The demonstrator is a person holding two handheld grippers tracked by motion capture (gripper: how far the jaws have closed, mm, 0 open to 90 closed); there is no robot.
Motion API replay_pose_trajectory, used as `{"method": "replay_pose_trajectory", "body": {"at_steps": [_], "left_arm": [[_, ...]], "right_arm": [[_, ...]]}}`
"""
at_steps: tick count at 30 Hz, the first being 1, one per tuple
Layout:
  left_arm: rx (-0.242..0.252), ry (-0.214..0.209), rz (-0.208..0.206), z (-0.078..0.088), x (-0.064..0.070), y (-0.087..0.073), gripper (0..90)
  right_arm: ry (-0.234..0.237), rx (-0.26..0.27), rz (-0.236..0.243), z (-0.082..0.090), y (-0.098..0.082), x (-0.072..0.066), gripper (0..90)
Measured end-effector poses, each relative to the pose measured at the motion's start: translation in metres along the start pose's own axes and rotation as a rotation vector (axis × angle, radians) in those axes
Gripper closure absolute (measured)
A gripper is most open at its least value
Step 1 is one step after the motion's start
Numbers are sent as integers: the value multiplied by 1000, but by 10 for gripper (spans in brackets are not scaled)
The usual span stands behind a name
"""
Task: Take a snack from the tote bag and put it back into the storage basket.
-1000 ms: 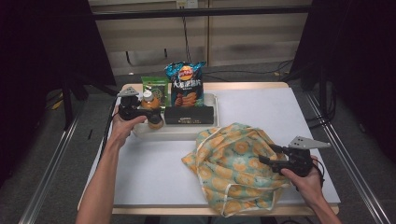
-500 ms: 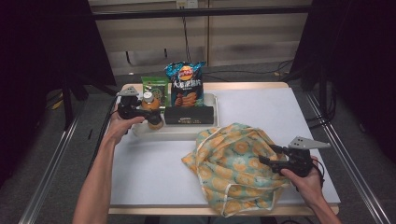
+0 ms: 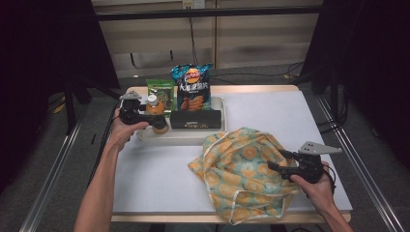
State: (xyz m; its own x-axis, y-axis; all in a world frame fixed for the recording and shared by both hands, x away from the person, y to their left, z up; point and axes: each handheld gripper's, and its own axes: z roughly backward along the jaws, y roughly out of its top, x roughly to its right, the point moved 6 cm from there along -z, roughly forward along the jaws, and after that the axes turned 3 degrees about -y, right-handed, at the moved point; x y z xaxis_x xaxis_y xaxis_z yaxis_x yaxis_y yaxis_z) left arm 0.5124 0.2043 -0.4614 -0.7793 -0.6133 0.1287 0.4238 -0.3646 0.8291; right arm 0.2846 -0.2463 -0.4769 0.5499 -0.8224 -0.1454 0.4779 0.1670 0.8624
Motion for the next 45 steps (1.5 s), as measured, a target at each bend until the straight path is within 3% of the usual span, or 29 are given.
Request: {"method": "replay_pose_trajectory", "body": {"at_steps": [2,7,11,14,15,18,24,25,27,28,31,34,38,39,41,43,45], "left_arm": [[1,-7,11,0,1,0,122],[-12,34,23,3,1,-3,105],[-17,40,44,9,4,-3,68],[40,61,49,21,14,2,67],[25,58,45,24,15,1,63],[57,69,73,33,22,3,51],[77,92,17,50,46,3,60],[85,78,21,53,50,3,57],[113,89,40,59,56,1,44],[125,68,58,62,59,0,41],[158,80,79,70,67,-5,32],[155,97,46,78,75,-12,29],[208,102,87,91,86,-22,22],[207,88,82,94,90,-26,21],[225,108,75,100,97,-32,21],[218,112,39,105,105,-39,22],[217,120,35,108,113,-45,23]], "right_arm": [[-4,-1,-3,0,0,0,318],[-3,3,-2,1,0,1,314],[-1,10,-3,3,1,1,299],[-1,20,-9,4,2,1,275],[-5,22,-12,5,2,1,269],[-6,34,-12,6,4,1,236],[-31,65,-17,12,8,3,157],[-43,73,-15,13,8,3,140],[-49,82,-11,15,9,4,136],[-49,83,-8,16,9,4,130],[-50,85,-4,18,8,2,130],[-54,85,-7,20,7,2,130],[-64,95,-9,24,6,3,135],[-67,95,-9,25,5,3,136],[-70,95,-13,27,5,4,139],[-75,97,-16,29,4,5,149],[-83,102,-16,31,4,6,153]]}}
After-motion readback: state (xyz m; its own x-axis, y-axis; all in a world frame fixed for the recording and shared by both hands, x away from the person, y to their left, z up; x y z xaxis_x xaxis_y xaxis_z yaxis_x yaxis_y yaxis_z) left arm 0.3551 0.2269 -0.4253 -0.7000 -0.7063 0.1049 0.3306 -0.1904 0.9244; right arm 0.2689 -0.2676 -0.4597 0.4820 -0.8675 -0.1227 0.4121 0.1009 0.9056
